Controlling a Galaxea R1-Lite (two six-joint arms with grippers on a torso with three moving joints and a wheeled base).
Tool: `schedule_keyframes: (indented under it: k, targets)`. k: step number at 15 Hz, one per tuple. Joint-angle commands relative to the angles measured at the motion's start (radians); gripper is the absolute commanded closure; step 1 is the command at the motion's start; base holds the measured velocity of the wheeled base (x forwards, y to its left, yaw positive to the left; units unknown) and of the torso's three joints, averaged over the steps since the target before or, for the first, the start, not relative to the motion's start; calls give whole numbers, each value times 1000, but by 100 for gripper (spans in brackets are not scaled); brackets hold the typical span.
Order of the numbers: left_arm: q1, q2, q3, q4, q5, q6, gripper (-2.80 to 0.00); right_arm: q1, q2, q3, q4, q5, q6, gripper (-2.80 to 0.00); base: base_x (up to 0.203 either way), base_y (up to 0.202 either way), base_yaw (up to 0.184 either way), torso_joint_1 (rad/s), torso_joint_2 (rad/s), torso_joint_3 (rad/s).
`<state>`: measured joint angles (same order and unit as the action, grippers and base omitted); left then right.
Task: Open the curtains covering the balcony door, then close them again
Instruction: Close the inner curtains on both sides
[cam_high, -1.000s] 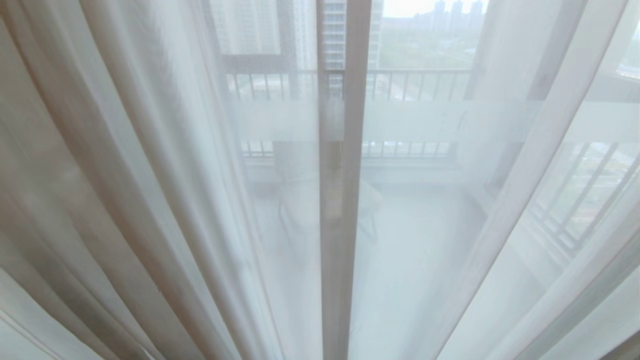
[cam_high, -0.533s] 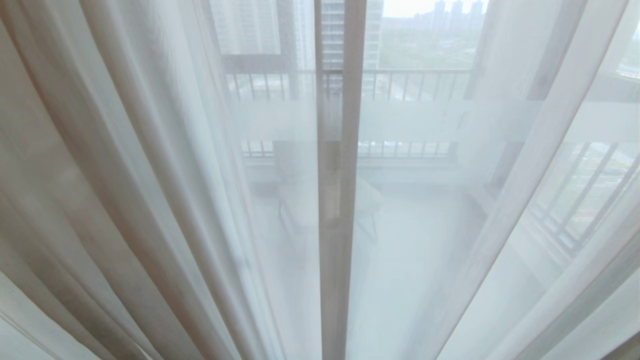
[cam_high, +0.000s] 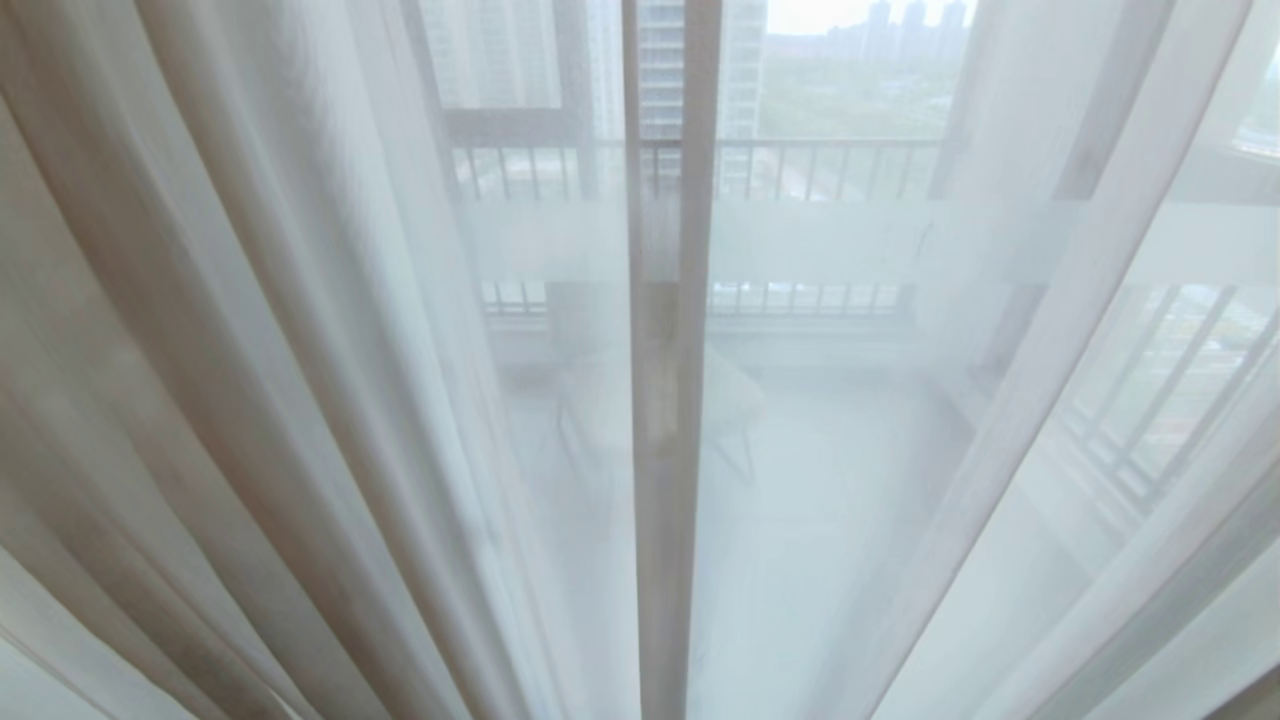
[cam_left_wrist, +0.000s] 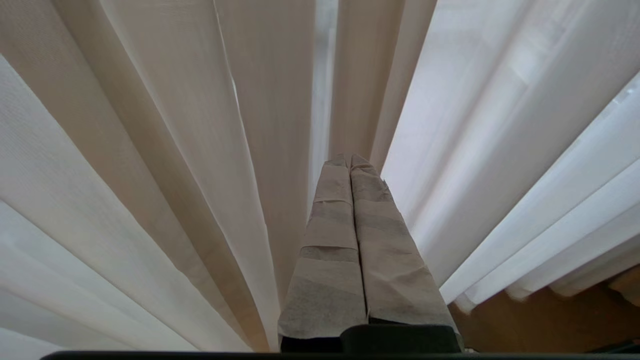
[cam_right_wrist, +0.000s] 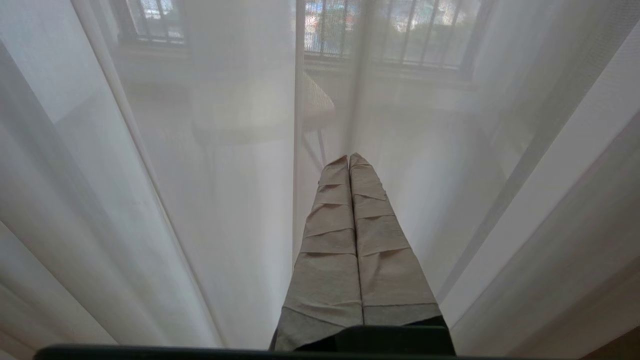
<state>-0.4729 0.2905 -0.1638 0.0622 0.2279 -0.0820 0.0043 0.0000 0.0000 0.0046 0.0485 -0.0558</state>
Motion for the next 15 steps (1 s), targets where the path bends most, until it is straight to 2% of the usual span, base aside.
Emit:
schedule_keyframes:
  k: [1,2,3,5,11,15]
  targets:
    - [234,105,103,-185,-162,8,0,0,0,0,0,1,-1,0,0,0,0,0,0,0]
    - [320,99,133,-207,-229,24,0,0,0,0,0,1,-1,0,0,0,0,0,0,0]
    - [361,62,147,-198,-264,34,0,0,0,0,0,1,-1,0,0,0,0,0,0,0]
    - [419,-29,159,-156,-265,46,0,0,0,0,0,1,-1,0,0,0,0,0,0,0]
    - [469,-279,162,-71,-220,59,0,0,0,0,0,1,-1,0,0,0,0,0,0,0]
    - [471,-289,162,-65,-220,70,0,0,0,0,0,1,-1,0,0,0,0,0,0,0]
